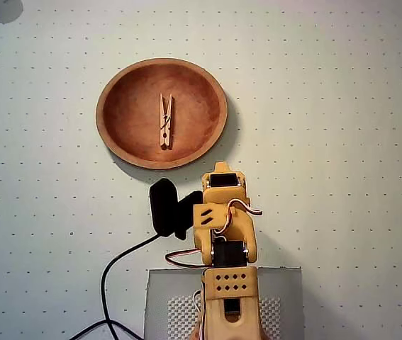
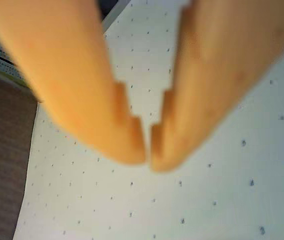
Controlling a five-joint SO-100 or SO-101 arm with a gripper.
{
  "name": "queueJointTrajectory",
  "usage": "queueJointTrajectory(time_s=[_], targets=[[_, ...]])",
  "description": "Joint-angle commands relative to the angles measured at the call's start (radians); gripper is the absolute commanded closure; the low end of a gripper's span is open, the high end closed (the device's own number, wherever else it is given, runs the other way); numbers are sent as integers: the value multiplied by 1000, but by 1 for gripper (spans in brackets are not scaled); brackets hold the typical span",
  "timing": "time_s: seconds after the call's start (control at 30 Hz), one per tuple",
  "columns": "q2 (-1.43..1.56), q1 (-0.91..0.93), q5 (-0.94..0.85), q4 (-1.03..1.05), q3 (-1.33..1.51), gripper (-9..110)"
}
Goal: Grasp a clothespin and put it in the bowl.
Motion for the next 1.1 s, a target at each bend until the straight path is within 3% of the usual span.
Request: queueJointTrajectory(time_s=[0.0,0.47,0.8,1.07], targets=[[77,12,8,-25,34,103],[374,14,8,-21,322,103],[543,14,6,265,313,103],[540,58,8,270,313,103]])
